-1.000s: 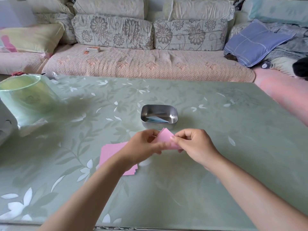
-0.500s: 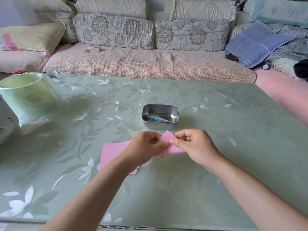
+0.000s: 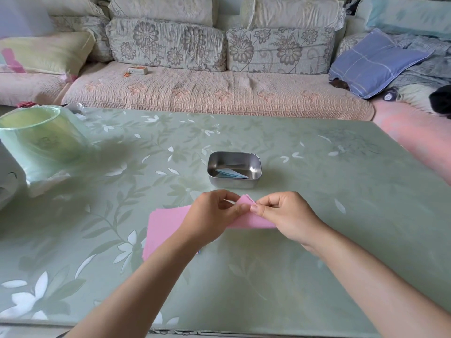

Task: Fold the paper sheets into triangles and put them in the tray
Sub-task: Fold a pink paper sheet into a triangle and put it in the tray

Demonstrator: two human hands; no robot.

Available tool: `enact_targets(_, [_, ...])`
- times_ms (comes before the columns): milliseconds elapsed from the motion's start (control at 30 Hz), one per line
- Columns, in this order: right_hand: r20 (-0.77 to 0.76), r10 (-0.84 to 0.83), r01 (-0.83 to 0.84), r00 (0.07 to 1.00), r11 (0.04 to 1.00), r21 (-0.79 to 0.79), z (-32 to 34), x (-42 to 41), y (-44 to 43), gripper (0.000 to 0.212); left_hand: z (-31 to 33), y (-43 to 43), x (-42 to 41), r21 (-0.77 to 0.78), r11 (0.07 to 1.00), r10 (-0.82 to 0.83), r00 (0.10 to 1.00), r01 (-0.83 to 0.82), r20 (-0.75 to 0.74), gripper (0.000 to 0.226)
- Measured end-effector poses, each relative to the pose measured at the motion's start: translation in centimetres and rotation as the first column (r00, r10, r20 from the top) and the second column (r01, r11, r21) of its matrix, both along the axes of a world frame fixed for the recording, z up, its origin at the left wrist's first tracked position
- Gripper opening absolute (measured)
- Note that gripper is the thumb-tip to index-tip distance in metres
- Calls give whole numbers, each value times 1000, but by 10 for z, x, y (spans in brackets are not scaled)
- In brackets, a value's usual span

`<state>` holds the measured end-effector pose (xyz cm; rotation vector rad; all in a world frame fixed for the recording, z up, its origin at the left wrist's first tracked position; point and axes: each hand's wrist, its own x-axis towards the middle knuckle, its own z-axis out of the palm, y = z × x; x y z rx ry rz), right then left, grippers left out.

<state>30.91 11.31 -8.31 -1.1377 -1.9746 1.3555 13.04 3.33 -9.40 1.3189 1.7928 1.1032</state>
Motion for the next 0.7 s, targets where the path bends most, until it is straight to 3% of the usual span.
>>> enact_targets(200, [-3,5,-5,1000,1000,-2,1,0,0,15,0,-2,6,51,998,29,964,-43,263,9])
enact_targets(467, [14,26,-27,1000,998,62,3,-1,-5,20,-1,0,12,100,992,55,971,-80,233,17])
enact_targets(700, [220,9,-91,975,928,362,-5,-4,-14,26,1,-2,17,137,989,39,992,-56,121,19])
